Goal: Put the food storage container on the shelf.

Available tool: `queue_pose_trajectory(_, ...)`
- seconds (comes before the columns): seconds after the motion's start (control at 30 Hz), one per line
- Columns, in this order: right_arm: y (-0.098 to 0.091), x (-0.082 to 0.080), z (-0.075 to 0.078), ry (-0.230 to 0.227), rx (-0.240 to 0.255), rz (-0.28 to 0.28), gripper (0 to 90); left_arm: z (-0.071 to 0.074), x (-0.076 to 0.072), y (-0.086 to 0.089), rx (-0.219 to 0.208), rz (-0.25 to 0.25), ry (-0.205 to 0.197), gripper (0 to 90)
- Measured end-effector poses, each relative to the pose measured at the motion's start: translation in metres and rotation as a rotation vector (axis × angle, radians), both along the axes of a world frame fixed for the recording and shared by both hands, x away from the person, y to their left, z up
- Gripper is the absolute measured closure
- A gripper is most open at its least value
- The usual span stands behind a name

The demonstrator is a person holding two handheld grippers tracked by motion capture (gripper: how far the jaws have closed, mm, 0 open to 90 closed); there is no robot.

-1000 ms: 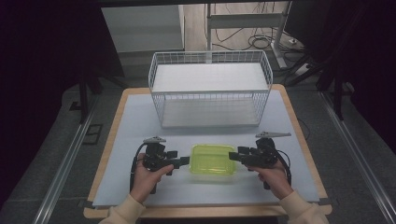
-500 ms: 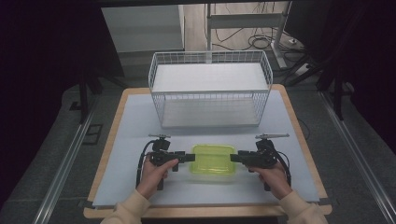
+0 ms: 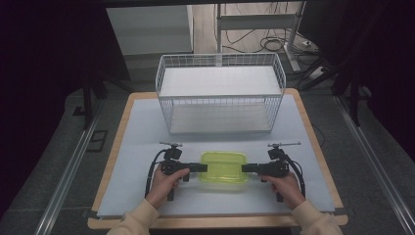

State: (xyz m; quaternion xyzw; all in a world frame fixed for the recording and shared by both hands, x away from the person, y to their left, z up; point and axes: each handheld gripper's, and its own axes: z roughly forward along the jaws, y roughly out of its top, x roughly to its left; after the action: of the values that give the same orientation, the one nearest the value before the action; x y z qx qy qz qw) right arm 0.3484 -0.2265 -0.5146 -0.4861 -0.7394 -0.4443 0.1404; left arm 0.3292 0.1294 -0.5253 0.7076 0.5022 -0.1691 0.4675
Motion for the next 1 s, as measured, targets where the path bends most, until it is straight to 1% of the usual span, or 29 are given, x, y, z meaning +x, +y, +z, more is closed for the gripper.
queue_pose_trajectory(0.03, 0.000, 0.000, 0.000, 0.000, 0.000, 0.000, 66.6, -0.001, 0.000, -0.001, -0.003, -0.002, 0.003, 51.8)
queue_pose_trajectory(0.07, 0.000, 0.001, -0.002, 0.026, 0.021, 0.005, 68.6, -0.001, -0.001, -0.002, 0.009, -0.001, 0.005, 59.2)
queue_pose_trajectory(0.1, 0.000, 0.001, -0.002, 0.026, 0.021, 0.005, 68.6, -0.001, -0.001, -0.002, 0.009, -0.001, 0.005, 62.8)
queue_pose_trajectory(0.13, -0.001, 0.001, -0.001, 0.032, 0.028, 0.009, 69.9, -0.001, -0.001, -0.001, 0.027, 0.008, -0.003, 68.8)
queue_pose_trajectory(0.2, -0.002, 0.001, -0.001, 0.039, 0.033, 0.006, 70.8, -0.002, -0.001, 0.000, 0.021, 0.003, -0.002, 69.9)
queue_pose_trajectory(0.27, -0.004, 0.001, -0.002, 0.045, 0.058, -0.001, 73.0, -0.001, -0.002, 0.001, 0.024, 0.000, -0.008, 71.8)
queue_pose_trajectory(0.33, -0.005, 0.000, 0.000, 0.053, 0.073, -0.009, 75.8, 0.002, -0.005, 0.002, 0.025, 0.009, -0.025, 74.0)
queue_pose_trajectory(0.37, -0.005, 0.000, 0.000, 0.053, 0.073, -0.009, 75.8, 0.002, -0.005, 0.002, 0.025, 0.009, -0.025, 75.2)
queue_pose_trajectory(0.4, -0.006, -0.001, 0.003, 0.050, 0.094, -0.014, 78.8, 0.004, -0.007, 0.003, 0.019, 0.013, -0.038, 76.7)
queue_pose_trajectory(0.43, -0.006, -0.002, 0.003, 0.049, 0.101, -0.014, 80.2, 0.006, -0.008, 0.004, 0.019, 0.017, -0.047, 78.1)
queue_pose_trajectory(0.47, -0.006, -0.002, 0.003, 0.049, 0.101, -0.014, 80.2, 0.006, -0.008, 0.004, 0.019, 0.017, -0.047, 79.4)
queue_pose_trajectory(0.53, -0.007, -0.003, 0.006, 0.045, 0.113, -0.019, 81.6, 0.007, -0.010, 0.004, 0.020, 0.019, -0.062, 80.1)
queue_pose_trajectory(0.63, -0.007, -0.004, 0.008, 0.033, 0.105, -0.016, 81.7, 0.009, -0.012, 0.003, 0.023, 0.015, -0.069, 80.2)
queue_pose_trajectory(0.7, -0.007, -0.004, 0.008, 0.030, 0.108, -0.014, 81.7, 0.009, -0.013, 0.004, 0.012, 0.014, -0.073, 80.2)
queue_pose_trajectory(0.83, -0.008, -0.005, 0.012, 0.017, 0.115, -0.010, 81.7, 0.012, -0.014, 0.005, 0.006, 0.013, -0.080, 80.2)
queue_pose_trajectory(0.97, -0.007, -0.006, 0.015, 0.007, 0.124, -0.006, 81.7, 0.016, -0.016, 0.007, -0.006, 0.014, -0.096, 80.2)
queue_pose_trajectory(1.0, -0.007, -0.007, 0.017, -0.006, 0.133, -0.004, 81.7, 0.019, -0.017, 0.008, -0.012, 0.016, -0.107, 80.1)
